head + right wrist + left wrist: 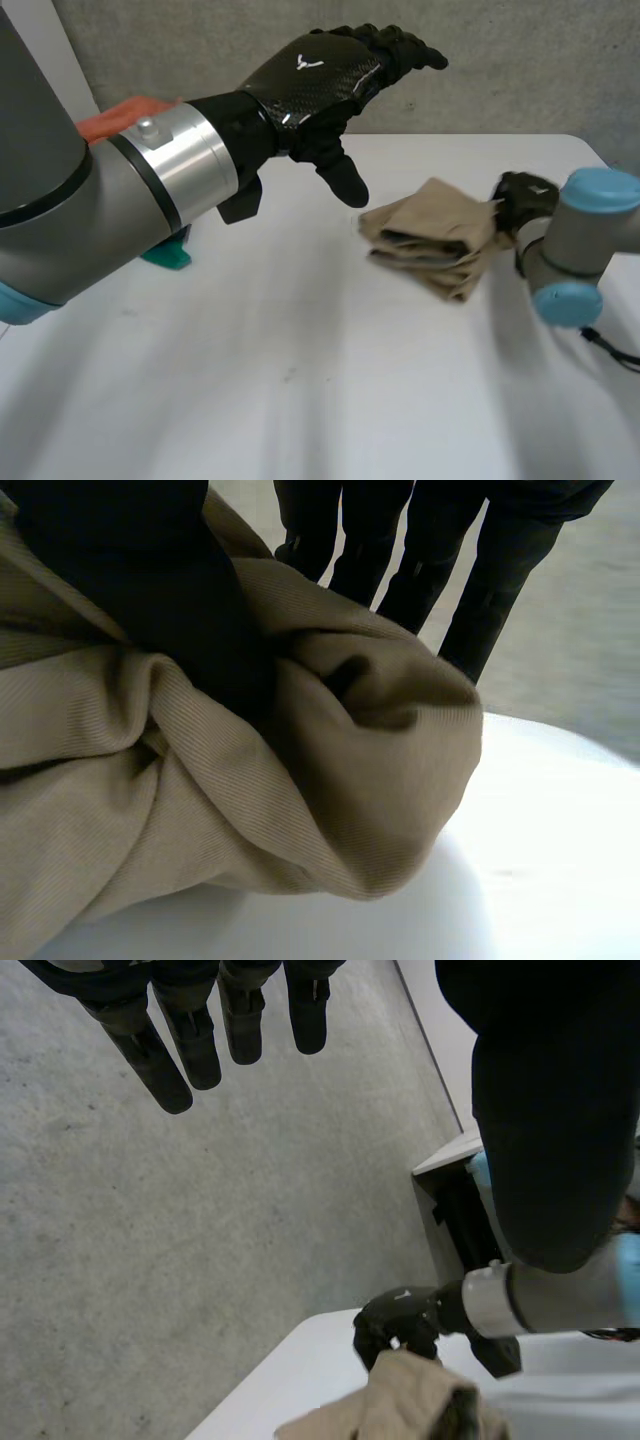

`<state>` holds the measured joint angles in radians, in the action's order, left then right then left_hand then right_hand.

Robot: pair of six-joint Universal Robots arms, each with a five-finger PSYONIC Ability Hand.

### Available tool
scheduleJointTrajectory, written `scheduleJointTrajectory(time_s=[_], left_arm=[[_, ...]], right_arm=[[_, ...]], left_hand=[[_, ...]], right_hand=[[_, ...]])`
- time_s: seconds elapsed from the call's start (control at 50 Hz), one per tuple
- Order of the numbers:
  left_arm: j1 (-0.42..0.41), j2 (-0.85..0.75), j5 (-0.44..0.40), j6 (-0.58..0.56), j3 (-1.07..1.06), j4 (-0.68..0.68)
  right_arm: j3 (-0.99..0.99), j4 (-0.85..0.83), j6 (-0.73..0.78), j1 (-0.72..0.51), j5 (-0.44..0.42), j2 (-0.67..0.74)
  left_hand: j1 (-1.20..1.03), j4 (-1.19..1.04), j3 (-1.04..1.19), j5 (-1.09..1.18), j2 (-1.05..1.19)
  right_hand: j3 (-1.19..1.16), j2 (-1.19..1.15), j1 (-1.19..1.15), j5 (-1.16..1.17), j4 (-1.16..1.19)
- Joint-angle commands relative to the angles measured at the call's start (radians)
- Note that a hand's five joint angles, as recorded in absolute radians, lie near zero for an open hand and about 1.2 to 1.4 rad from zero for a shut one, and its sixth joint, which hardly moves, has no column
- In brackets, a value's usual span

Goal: Fold the laundry.

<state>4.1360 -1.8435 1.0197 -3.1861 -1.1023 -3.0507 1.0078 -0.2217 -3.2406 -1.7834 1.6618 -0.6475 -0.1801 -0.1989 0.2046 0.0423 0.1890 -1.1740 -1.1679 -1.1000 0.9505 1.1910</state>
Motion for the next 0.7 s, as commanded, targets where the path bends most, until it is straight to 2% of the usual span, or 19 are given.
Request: scheduleJointTrajectory(time_s=[0.02,0.16,0.3,0.5,0.54,0.68,0.7], left_arm=[[0.009,0.003,-0.009,0.014,0.013,-0.005],[0.007,-0.025,-0.003,0.029,0.029,-0.013],[0.004,-0.06,-0.001,0.029,0.033,-0.014],[-0.011,-0.072,0.002,0.029,0.053,-0.014],[-0.014,-0.074,0.004,0.029,0.059,-0.013],[-0.036,-0.08,0.019,0.035,0.088,-0.01],[-0.037,-0.079,0.02,0.035,0.088,-0.008]], right_arm=[[-0.438,0.189,0.041,0.128,0.067,0.221],[-0.823,0.295,0.094,0.228,0.079,0.426],[-0.819,0.234,0.07,0.272,0.087,0.434],[-0.805,0.255,-0.118,0.375,0.24,0.422],[-0.802,0.269,-0.151,0.387,0.233,0.422],[-0.759,0.346,-0.197,0.388,0.118,0.421],[-0.75,0.355,-0.208,0.386,0.099,0.414]], left_hand=[[0.006,0.024,-0.03,-0.042,-0.014],[0.006,0.024,-0.03,-0.042,-0.014],[0.006,0.024,-0.03,-0.042,-0.014],[0.006,0.024,-0.03,-0.042,-0.014],[0.006,0.024,-0.03,-0.042,-0.014],[0.006,0.024,-0.03,-0.042,-0.014],[0.006,0.024,-0.03,-0.042,-0.014]], right_hand=[[-0.222,-0.228,-0.296,0.271,0.205],[-0.222,-0.228,-0.296,0.271,0.205],[-0.222,-0.228,-0.296,0.271,0.205],[-0.222,-0.228,-0.296,0.271,0.205],[-0.222,-0.228,-0.296,0.271,0.205],[-0.184,-0.19,-0.258,0.233,0.167],[0.2,0.194,0.126,-0.151,-0.217]])
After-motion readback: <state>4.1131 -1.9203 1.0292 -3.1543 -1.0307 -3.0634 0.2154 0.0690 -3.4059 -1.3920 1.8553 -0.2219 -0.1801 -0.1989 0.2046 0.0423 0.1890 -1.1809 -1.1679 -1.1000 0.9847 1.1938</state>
